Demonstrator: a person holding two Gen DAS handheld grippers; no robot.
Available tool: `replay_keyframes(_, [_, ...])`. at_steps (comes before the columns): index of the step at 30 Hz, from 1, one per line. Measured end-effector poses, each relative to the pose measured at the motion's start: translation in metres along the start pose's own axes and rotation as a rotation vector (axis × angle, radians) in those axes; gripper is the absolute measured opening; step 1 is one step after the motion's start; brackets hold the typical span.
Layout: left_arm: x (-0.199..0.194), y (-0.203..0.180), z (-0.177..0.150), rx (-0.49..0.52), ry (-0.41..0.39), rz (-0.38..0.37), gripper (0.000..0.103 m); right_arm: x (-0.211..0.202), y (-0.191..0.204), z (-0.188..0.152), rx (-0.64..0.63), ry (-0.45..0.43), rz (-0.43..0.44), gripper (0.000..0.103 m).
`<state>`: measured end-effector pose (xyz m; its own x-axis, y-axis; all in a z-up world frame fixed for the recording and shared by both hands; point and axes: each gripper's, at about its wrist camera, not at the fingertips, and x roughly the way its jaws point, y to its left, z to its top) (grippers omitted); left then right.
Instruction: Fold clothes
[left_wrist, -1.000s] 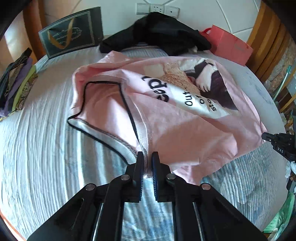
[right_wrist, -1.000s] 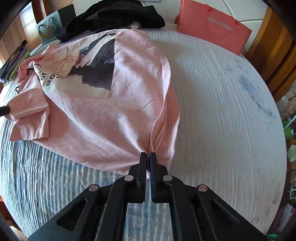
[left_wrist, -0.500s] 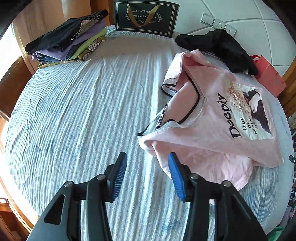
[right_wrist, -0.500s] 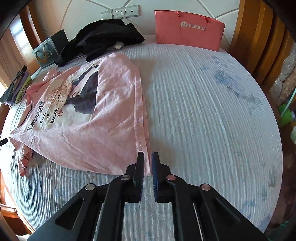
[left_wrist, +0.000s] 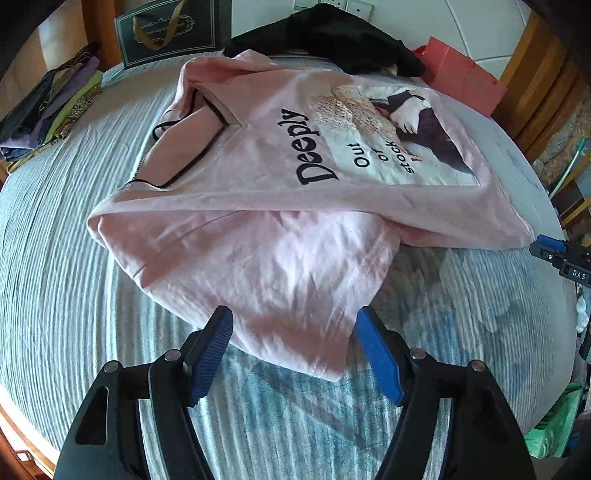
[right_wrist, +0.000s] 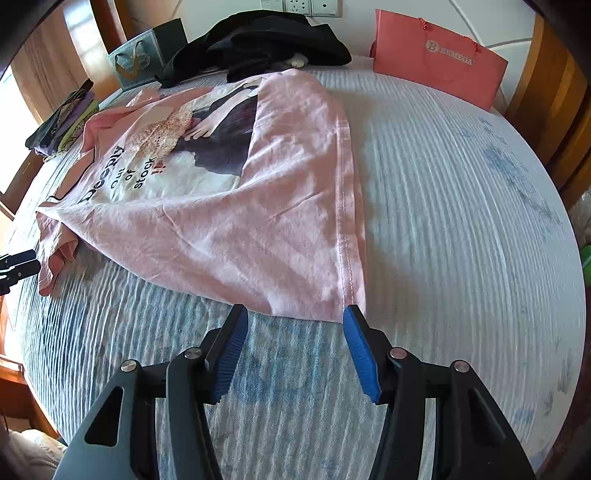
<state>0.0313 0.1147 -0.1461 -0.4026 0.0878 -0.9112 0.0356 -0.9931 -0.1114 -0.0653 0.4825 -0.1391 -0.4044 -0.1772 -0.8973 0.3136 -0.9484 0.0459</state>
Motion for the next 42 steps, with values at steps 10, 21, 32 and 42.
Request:
replay_keyframes(10, [0.019, -0.009, -0.002, 0.053, 0.014, 0.094, 0.035, 0.018, 0.006, -0.004, -0.05, 0.01, -0.037, 0.066])
replay_keyframes(21, [-0.075, 0.029, -0.013, 0.037, -0.062, 0.014, 0.005, -0.026, 0.012, 0.012, -0.024, -0.108, -0.063, 0.006])
replay_keyframes(32, [-0.081, 0.049, -0.006, 0.007, -0.014, -0.056, 0.041, -0.054, -0.025, -0.021, 0.047, -0.031, -0.009, 0.012])
replay_keyframes(42, [-0.061, 0.083, 0.135, -0.015, -0.156, 0.045, 0.055, -0.03, -0.005, 0.085, 0.096, -0.135, 0.029, 0.054])
